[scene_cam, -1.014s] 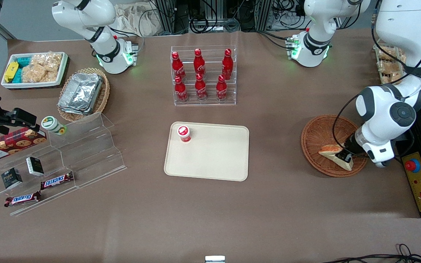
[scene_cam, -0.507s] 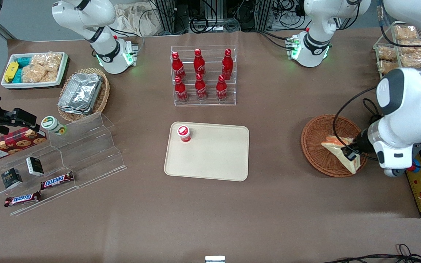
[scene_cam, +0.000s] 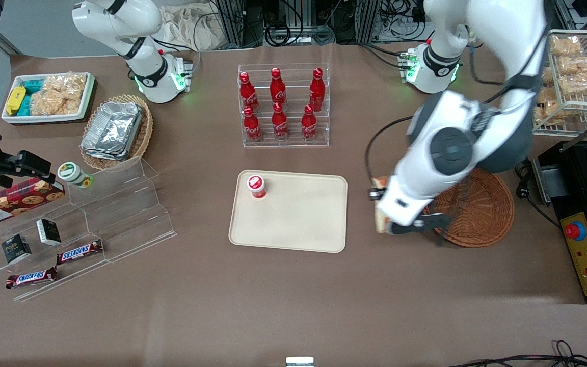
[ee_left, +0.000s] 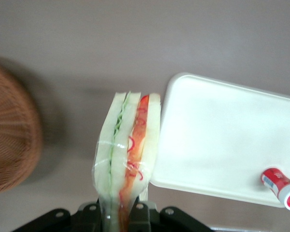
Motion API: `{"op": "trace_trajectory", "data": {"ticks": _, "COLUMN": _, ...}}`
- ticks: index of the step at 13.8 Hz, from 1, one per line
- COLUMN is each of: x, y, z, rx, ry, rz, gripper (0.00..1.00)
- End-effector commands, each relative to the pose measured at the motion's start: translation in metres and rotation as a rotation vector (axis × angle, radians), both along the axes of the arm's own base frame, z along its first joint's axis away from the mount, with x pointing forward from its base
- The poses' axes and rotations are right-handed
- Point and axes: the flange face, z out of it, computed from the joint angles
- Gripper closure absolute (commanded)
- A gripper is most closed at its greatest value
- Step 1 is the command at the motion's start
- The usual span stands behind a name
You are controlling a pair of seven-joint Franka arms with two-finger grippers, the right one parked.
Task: Place sandwich from basket to tray
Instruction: 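Carry the held sandwich with the left gripper over the cream tray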
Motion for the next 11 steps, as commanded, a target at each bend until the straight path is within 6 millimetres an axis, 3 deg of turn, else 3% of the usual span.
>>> {"op": "trace_trajectory", "data": {"ticks": 1, "x": 0.01, "y": -0.046, "z": -0.057, "rx": -0.033, "ry": -0.028, "rz": -0.078, "gripper": 1.0}}
{"op": "trace_trajectory", "data": {"ticks": 4, "x": -0.009, "y": -0.088, "z": -0.118, "rx": -0.021, "ry": -0.008, "rz": -0.142, "gripper": 1.0}}
{"op": "trace_trajectory", "data": {"ticks": 6, "x": -0.013, "y": -0.098, "z": -0.149, "rx": 0.027, "ry": -0.036, "rz": -0.163, "gripper": 1.0}}
{"op": "trace_trajectory", "data": {"ticks": 7, "x": -0.015, "y": -0.101, "z": -0.157, "rx": 0.036, "ry": -0.036, "rz": -0.15, "gripper": 0.94}}
{"op": "trace_trajectory", "data": {"ticks": 9, "x": -0.015, "y": -0.1, "z": -0.161, "rx": 0.039, "ry": -0.03, "rz": -0.144, "gripper": 0.0}}
{"op": "trace_trajectory", "data": {"ticks": 11, "x": -0.013, "y": -0.098, "z": -0.155, "rx": 0.036, "ry": -0.037, "rz": -0.134, "gripper": 0.0}}
